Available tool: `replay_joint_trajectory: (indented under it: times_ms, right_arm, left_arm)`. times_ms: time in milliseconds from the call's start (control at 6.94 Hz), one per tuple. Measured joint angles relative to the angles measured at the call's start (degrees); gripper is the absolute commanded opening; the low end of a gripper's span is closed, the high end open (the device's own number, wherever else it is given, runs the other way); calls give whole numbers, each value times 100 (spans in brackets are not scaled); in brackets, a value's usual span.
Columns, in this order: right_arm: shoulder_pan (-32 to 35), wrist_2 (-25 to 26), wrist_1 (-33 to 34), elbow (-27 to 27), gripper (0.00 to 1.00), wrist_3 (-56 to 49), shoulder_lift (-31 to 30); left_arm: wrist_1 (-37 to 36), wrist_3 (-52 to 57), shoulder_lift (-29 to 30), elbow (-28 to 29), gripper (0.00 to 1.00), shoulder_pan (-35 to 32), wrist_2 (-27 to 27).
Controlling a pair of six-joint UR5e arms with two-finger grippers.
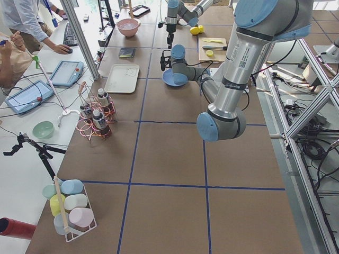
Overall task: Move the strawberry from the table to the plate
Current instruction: 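Carry the strawberry over the plate with the right gripper while the left withdraws, then lower the strawberry onto the plate and open the right gripper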
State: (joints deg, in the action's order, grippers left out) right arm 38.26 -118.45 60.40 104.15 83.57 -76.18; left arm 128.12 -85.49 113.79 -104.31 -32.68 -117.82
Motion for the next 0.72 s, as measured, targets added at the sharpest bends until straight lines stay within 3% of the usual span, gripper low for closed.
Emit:
replay_joint_trajectory:
  times_ms: [432, 721]
  right_arm:
    - [-1139, 1151, 830, -428, 0, 1122, 1630]
    - [-1499, 1623, 923, -925, 0, 1436, 2233]
  left_arm:
    - [33, 63, -456, -357, 89, -1312, -950]
    - [41, 67, -479, -324, 90, -1696, -1242]
